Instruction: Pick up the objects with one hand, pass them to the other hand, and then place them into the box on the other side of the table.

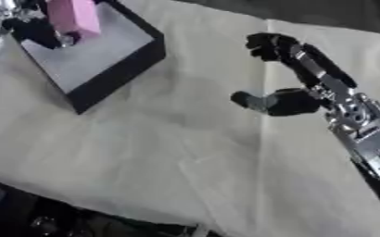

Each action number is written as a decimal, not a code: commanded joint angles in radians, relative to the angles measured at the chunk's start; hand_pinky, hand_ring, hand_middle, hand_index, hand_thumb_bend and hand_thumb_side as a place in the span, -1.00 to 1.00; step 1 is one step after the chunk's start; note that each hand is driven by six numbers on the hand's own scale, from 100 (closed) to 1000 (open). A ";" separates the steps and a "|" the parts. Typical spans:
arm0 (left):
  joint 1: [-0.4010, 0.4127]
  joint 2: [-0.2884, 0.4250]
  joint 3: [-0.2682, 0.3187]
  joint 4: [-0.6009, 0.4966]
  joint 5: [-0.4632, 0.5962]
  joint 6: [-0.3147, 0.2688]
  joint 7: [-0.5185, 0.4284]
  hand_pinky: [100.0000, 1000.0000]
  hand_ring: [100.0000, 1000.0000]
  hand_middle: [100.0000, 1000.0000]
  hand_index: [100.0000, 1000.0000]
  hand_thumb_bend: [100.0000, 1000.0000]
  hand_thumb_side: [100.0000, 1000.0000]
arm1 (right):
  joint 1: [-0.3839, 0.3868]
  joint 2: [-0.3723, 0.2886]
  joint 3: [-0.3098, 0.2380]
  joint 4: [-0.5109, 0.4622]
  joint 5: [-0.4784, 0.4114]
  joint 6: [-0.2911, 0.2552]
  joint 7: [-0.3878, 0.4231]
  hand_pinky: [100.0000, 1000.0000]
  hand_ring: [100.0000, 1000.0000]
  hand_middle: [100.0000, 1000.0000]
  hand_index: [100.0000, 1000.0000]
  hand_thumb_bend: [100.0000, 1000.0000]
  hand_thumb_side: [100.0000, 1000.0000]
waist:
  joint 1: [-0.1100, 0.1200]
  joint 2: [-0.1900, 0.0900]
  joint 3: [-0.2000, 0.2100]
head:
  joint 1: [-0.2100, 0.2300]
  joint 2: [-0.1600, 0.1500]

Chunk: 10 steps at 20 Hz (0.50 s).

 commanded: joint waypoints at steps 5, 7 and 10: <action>-0.038 -0.002 0.024 0.072 -0.021 -0.032 0.022 0.32 0.09 -0.10 -0.10 -0.74 -0.94 | -0.022 -0.017 -0.014 -0.045 -0.016 0.012 -0.003 0.71 0.64 0.57 0.73 0.08 -0.69 | 0.001 -0.010 -0.007 | 0.009 -0.023; -0.045 -0.012 0.027 0.088 -0.026 -0.033 0.026 0.34 0.12 -0.06 -0.05 -0.72 -0.91 | -0.025 -0.018 -0.015 -0.055 -0.019 0.010 -0.004 0.71 0.64 0.57 0.73 0.08 -0.68 | -0.008 0.000 -0.018 | 0.005 -0.030; -0.065 -0.034 0.031 0.151 -0.055 -0.055 0.041 0.34 0.13 -0.04 -0.01 -0.63 -0.91 | -0.032 -0.018 -0.017 -0.078 -0.030 0.014 -0.005 0.71 0.64 0.57 0.73 0.08 -0.68 | -0.019 0.013 -0.038 | 0.003 -0.040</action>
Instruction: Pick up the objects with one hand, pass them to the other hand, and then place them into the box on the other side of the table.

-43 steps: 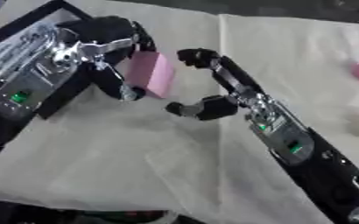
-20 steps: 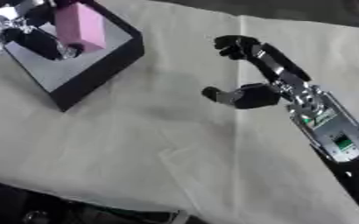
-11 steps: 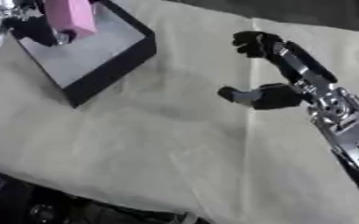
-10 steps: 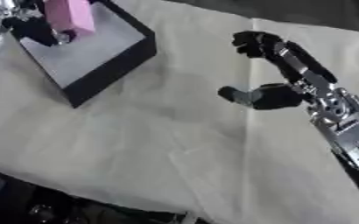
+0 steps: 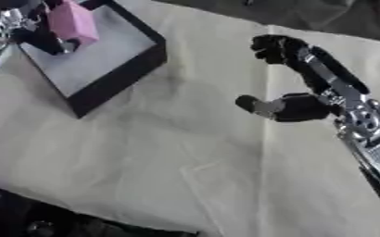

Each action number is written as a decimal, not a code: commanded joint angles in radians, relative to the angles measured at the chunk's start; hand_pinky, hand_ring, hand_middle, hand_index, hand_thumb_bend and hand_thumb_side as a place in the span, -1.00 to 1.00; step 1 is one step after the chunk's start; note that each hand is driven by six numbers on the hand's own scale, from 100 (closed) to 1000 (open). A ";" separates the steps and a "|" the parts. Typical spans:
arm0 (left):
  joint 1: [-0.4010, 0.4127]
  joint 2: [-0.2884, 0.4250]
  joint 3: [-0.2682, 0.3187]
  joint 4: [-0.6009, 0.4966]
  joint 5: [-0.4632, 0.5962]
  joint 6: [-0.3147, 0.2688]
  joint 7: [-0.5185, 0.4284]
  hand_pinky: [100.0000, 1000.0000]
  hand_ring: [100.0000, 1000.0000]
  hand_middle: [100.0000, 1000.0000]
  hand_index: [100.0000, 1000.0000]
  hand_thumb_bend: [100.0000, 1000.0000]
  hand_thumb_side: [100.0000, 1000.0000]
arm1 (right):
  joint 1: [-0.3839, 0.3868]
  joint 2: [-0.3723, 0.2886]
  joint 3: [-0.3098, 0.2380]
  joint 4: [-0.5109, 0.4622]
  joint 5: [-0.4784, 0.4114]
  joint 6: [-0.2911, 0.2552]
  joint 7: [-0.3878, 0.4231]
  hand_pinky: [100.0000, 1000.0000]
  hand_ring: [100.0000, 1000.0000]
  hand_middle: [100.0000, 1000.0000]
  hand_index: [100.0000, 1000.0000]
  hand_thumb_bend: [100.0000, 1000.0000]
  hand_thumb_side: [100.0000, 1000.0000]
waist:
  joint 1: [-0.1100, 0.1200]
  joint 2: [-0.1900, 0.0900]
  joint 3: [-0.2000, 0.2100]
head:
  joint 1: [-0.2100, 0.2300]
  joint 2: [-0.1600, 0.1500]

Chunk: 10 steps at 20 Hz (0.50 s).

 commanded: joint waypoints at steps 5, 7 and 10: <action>-0.042 -0.002 0.028 0.097 -0.053 -0.066 0.028 0.42 0.30 0.20 0.34 -0.13 -0.68 | -0.026 -0.022 -0.017 -0.055 -0.023 0.016 -0.004 0.71 0.64 0.57 0.73 0.08 -0.68 | 0.003 0.002 -0.013 | -0.012 -0.014; -0.046 -0.002 0.031 0.108 -0.073 -0.071 0.028 0.52 0.44 0.36 0.51 0.10 -0.48 | -0.027 -0.023 -0.018 -0.060 -0.026 0.018 -0.006 0.71 0.64 0.57 0.73 0.07 -0.68 | 0.003 0.006 -0.016 | -0.017 -0.012; -0.051 -0.002 0.038 0.119 -0.107 -0.069 0.032 0.60 0.54 0.49 0.64 0.40 -0.34 | -0.027 -0.024 -0.019 -0.065 -0.030 0.020 -0.007 0.71 0.64 0.57 0.73 0.06 -0.67 | 0.004 0.012 -0.019 | -0.021 -0.008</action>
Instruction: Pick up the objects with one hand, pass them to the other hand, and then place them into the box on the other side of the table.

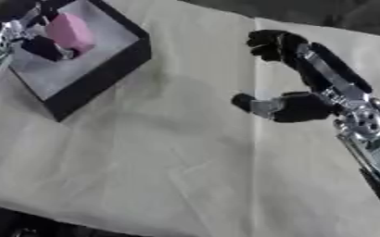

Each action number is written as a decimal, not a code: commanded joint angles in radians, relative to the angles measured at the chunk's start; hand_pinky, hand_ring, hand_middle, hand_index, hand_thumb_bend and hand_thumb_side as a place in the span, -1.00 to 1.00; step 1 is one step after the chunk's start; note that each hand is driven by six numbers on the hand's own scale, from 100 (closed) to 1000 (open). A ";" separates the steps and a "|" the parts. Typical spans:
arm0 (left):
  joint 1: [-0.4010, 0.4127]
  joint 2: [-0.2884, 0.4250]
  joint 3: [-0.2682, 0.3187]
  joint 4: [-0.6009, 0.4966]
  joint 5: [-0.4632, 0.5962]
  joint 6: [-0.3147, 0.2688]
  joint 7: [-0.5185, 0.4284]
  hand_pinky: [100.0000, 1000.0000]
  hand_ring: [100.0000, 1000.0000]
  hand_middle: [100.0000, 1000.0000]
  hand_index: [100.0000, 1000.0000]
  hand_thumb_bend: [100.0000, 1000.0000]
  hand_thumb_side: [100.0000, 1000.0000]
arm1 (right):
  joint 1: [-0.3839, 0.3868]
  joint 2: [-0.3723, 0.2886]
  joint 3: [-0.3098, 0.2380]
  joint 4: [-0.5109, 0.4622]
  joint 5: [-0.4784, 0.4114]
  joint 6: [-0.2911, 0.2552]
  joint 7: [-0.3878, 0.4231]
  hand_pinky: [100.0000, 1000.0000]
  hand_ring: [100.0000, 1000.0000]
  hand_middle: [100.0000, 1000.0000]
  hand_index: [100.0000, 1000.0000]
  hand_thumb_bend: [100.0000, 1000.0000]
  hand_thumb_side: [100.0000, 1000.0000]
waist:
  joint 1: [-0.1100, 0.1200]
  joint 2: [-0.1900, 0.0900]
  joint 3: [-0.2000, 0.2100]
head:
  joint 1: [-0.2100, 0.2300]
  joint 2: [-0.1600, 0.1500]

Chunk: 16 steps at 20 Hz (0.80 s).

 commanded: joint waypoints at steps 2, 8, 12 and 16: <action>-0.025 0.025 0.026 0.003 -0.046 0.006 0.017 0.62 0.56 0.51 0.66 0.49 -0.33 | -0.018 -0.024 -0.013 -0.027 -0.010 0.004 -0.004 0.71 0.64 0.57 0.73 0.04 -0.66 | 0.009 -0.011 -0.003 | -0.007 0.000; -0.032 0.032 0.033 -0.007 -0.068 0.022 0.029 0.63 0.57 0.52 0.67 0.60 -0.36 | -0.017 -0.024 -0.013 -0.029 -0.014 0.005 -0.009 0.71 0.64 0.56 0.73 0.03 -0.67 | 0.014 -0.011 -0.001 | -0.004 -0.006; -0.032 0.038 0.040 -0.027 -0.053 0.025 0.028 0.60 0.56 0.50 0.65 0.49 -0.38 | -0.018 -0.025 -0.013 -0.033 -0.015 0.005 -0.012 0.71 0.64 0.56 0.73 0.04 -0.68 | 0.018 -0.014 0.000 | -0.003 -0.010; -0.024 0.045 0.051 -0.082 -0.001 0.026 0.024 0.49 0.46 0.41 0.58 0.14 -0.45 | -0.020 -0.030 -0.017 -0.041 -0.017 0.007 -0.014 0.71 0.64 0.56 0.73 0.05 -0.69 | 0.021 -0.020 -0.001 | -0.018 -0.009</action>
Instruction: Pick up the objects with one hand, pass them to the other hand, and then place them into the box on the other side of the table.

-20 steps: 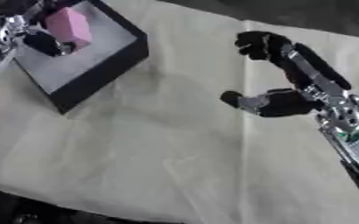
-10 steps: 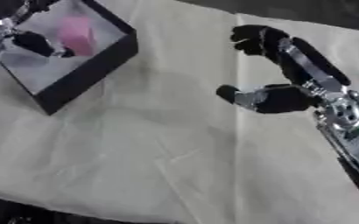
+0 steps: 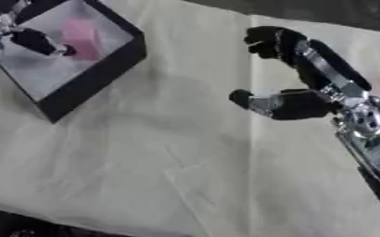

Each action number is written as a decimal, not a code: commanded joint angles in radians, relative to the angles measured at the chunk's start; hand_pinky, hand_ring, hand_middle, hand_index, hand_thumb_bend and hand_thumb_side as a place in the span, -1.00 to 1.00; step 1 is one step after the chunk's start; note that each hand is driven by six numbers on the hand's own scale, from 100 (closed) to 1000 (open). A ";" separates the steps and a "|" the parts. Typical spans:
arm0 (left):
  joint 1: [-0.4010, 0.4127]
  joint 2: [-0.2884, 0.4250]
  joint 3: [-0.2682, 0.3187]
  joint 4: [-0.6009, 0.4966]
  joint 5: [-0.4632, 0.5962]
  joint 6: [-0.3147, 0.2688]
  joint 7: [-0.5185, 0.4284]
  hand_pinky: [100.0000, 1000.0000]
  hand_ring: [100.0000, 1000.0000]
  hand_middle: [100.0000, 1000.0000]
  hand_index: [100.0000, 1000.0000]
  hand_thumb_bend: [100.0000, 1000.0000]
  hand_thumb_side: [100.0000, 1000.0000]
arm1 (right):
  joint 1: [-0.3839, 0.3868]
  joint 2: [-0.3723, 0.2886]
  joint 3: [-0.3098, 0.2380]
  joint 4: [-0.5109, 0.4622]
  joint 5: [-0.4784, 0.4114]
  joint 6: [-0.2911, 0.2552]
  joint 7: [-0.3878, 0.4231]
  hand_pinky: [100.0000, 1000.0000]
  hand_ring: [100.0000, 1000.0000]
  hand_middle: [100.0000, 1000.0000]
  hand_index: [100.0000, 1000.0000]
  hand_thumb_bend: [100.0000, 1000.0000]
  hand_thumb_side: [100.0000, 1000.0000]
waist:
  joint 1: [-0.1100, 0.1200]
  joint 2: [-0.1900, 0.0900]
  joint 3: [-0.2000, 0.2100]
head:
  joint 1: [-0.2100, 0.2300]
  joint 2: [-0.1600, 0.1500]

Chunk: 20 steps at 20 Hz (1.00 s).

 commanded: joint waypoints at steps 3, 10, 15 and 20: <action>0.000 0.054 0.034 -0.113 0.076 0.019 0.002 0.45 0.42 0.37 0.54 0.01 -0.44 | -0.023 -0.031 -0.021 -0.028 -0.003 0.011 -0.010 0.71 0.63 0.56 0.73 0.08 -0.70 | 0.015 -0.031 -0.003 | -0.045 -0.003; 0.057 0.085 0.064 -0.266 0.192 0.069 0.046 0.40 0.35 0.33 0.49 -0.17 -0.36 | -0.029 -0.066 -0.048 -0.039 -0.017 0.034 -0.017 0.70 0.61 0.54 0.72 0.08 -0.70 | 0.022 -0.033 -0.009 | -0.129 0.016; 0.106 0.103 0.087 -0.337 0.279 0.091 0.097 0.38 0.33 0.31 0.47 -0.21 -0.33 | -0.033 -0.109 -0.077 -0.046 -0.041 0.062 -0.024 0.70 0.60 0.54 0.70 0.08 -0.70 | 0.030 -0.031 -0.010 | -0.158 0.030; 0.139 0.111 0.106 -0.375 0.362 0.098 0.152 0.37 0.34 0.35 0.50 -0.26 -0.30 | -0.038 -0.177 -0.112 -0.030 -0.098 0.104 0.014 0.70 0.60 0.56 0.70 0.09 -0.66 | 0.035 -0.032 -0.009 | -0.169 0.043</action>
